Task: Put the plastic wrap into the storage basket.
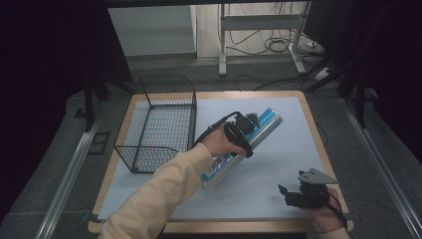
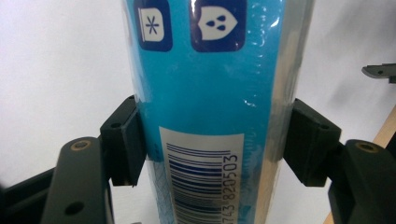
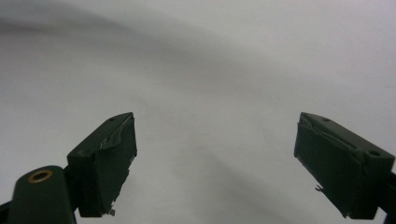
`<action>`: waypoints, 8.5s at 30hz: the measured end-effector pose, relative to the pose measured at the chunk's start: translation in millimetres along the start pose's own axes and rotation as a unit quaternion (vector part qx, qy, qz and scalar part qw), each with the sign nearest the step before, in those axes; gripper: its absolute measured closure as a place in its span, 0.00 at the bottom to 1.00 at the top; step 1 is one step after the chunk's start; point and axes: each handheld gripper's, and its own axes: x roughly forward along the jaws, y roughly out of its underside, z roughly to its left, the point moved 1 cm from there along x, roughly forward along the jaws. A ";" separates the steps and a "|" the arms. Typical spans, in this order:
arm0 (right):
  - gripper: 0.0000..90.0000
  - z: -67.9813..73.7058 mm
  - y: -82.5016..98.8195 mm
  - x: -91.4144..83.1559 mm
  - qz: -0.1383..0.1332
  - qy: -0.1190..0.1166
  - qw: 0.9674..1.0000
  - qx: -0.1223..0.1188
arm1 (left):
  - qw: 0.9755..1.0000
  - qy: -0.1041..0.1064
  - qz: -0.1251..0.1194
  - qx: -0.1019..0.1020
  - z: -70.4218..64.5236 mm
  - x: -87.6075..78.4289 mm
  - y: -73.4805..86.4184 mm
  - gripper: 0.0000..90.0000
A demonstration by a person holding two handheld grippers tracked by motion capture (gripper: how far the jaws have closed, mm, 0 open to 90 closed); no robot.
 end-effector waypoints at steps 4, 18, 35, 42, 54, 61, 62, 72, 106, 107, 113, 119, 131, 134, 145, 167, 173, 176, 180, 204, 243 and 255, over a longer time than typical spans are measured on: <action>0.15 0.2 -0.1 -0.3 0.000 0.000 1.000 -0.001 | 1.000 0.000 -0.005 -0.005 2.9 -4.5 1.3 0.35; 0.15 -0.4 0.1 -0.4 0.000 0.000 1.000 0.000 | 1.000 -0.010 -0.018 -0.003 6.4 -20.1 -1.1 0.35; 0.15 0.1 0.3 0.2 0.001 0.000 1.000 0.000 | 0.999 -0.020 -0.030 -0.008 11.9 -37.0 -2.3 0.35; 0.15 0.1 0.3 0.2 0.001 -0.001 1.000 0.000 | 0.999 -0.029 -0.033 -0.011 18.5 -47.8 -3.2 0.35; 0.15 -0.3 0.3 0.3 0.000 0.000 1.000 0.001 | 0.999 -0.040 -0.036 -0.008 22.8 -58.4 -13.1 0.35; 0.15 -0.1 0.1 -0.3 0.001 -0.003 1.000 0.001 | 0.998 -0.046 -0.035 -0.003 23.3 -61.3 -20.7 0.35; 0.15 -0.2 0.1 -0.2 0.001 -0.003 1.000 0.001 | 0.998 -0.047 -0.035 -0.004 23.5 -62.0 -21.7 0.35; 0.15 -1.0 0.6 0.8 0.003 -0.003 1.000 0.001 | 0.998 -0.052 -0.035 -0.004 32.4 -71.6 -30.7 0.35; 0.15 -3.0 1.7 2.2 0.005 -0.002 1.000 0.004 | 0.995 -0.085 -0.044 -0.036 68.3 -109.2 -28.7 0.35; 0.15 -3.0 1.7 2.2 0.006 -0.002 1.000 0.004 | 0.995 -0.087 -0.045 -0.037 69.0 -112.2 -28.7 0.35; 0.15 -3.1 1.6 1.8 0.005 -0.001 1.000 0.005 | 0.993 -0.098 -0.046 -0.038 73.4 -128.5 -25.9 0.35; 0.15 -2.9 1.6 1.9 0.005 -0.002 1.000 0.005 | 0.992 -0.106 -0.044 -0.046 78.4 -137.3 -18.9 0.35; 0.15 -3.1 1.9 2.5 0.006 0.001 1.000 0.003 | 0.990 -0.116 -0.044 -0.070 98.1 -143.6 2.5 0.35; 0.15 -3.0 2.2 2.9 0.008 0.000 1.000 0.004 | 0.989 -0.119 -0.045 -0.079 104.7 -146.3 9.0 0.35; 0.15 -2.1 2.6 4.0 0.011 0.000 1.000 0.003 | 0.984 -0.136 -0.037 -0.113 127.2 -147.2 31.2 0.35; 0.15 -1.7 1.8 2.6 0.003 0.000 1.000 0.002 | 0.979 -0.140 -0.008 -0.148 157.4 -118.2 57.6 0.35; 0.15 -2.0 2.1 3.0 0.005 0.000 1.000 0.004 | 0.977 -0.140 -0.001 -0.162 166.7 -108.9 60.9 0.35; 0.15 -2.2 2.3 2.9 0.005 0.000 1.000 0.006 | 0.976 -0.144 0.000 -0.164 171.3 -104.7 62.3 0.35; 0.15 -2.5 2.8 3.5 0.008 0.000 1.000 0.005 | 0.975 -0.145 0.005 -0.167 176.1 -99.1 63.8 0.35; 0.15 -5.2 4.4 5.5 0.012 0.005 1.000 0.006 | 0.969 -0.153 0.022 -0.191 214.4 -52.6 65.0 0.35; 0.15 -5.2 3.8 3.4 0.010 0.003 1.000 0.004 | 0.963 -0.186 -0.011 -0.196 215.6 -42.5 63.4 0.23; 0.15 -2.1 -3.2 8.8 0.003 -0.004 1.000 0.000 | 0.971 -0.140 -0.105 -0.165 162.4 -75.7 82.6 0.18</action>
